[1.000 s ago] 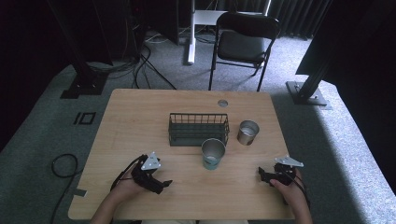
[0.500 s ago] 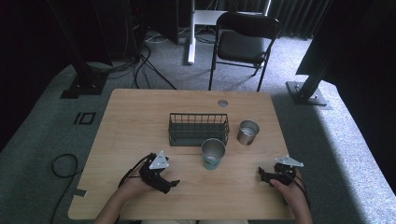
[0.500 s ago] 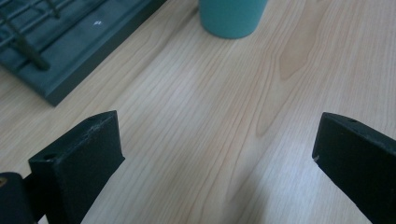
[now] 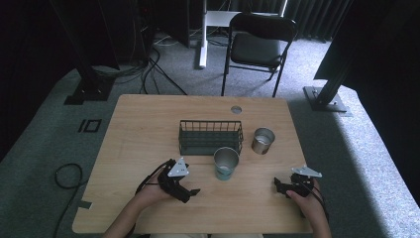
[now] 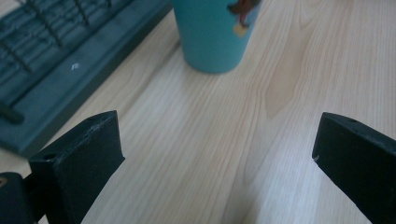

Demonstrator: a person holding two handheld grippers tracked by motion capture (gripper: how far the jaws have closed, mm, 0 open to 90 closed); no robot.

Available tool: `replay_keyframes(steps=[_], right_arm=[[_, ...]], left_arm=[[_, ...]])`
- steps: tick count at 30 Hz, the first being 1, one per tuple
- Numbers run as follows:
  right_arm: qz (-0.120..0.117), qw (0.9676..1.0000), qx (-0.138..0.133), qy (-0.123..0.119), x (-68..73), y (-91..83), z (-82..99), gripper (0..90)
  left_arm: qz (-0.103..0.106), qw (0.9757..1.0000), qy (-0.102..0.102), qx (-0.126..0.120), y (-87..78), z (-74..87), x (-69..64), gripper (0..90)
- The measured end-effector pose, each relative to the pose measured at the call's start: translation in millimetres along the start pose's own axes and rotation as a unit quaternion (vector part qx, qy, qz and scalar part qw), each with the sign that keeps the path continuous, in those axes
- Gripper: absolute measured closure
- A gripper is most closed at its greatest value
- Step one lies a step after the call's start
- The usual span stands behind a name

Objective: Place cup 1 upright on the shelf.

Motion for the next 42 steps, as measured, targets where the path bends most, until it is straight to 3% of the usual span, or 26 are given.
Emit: replay_keyframes(steps=[24, 29, 42], right_arm=[[0.000, 1.0000, 0.000, 0.000, 0.0, 0.0, 0.0, 10.7], [0.000, 1.0000, 0.000, 0.000, 0.0, 0.0, 0.0, 10.7], [0.000, 1.0000, 0.000, 0.000, 0.0, 0.0, 0.0, 10.7]], left_arm=[[0.015, 0.9995, 0.013, -0.024, 23.4, -35.7, -5.1, 2.1], [0.019, 0.9994, 0.004, -0.029, 29.1, -43.1, -4.2, 2.1], [0.002, 0.9993, 0.015, -0.034, 45.5, -62.9, -2.0, 2.0]])
Point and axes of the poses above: each handheld gripper's, and its own axes: y roughly forward along the jaws, z roughly out of its underside, x roughly to its left, the point moved 6 cm from there along y, roughly forward along the jaws, and after that the axes turned 2 degrees about z, right-handed, at the moved point
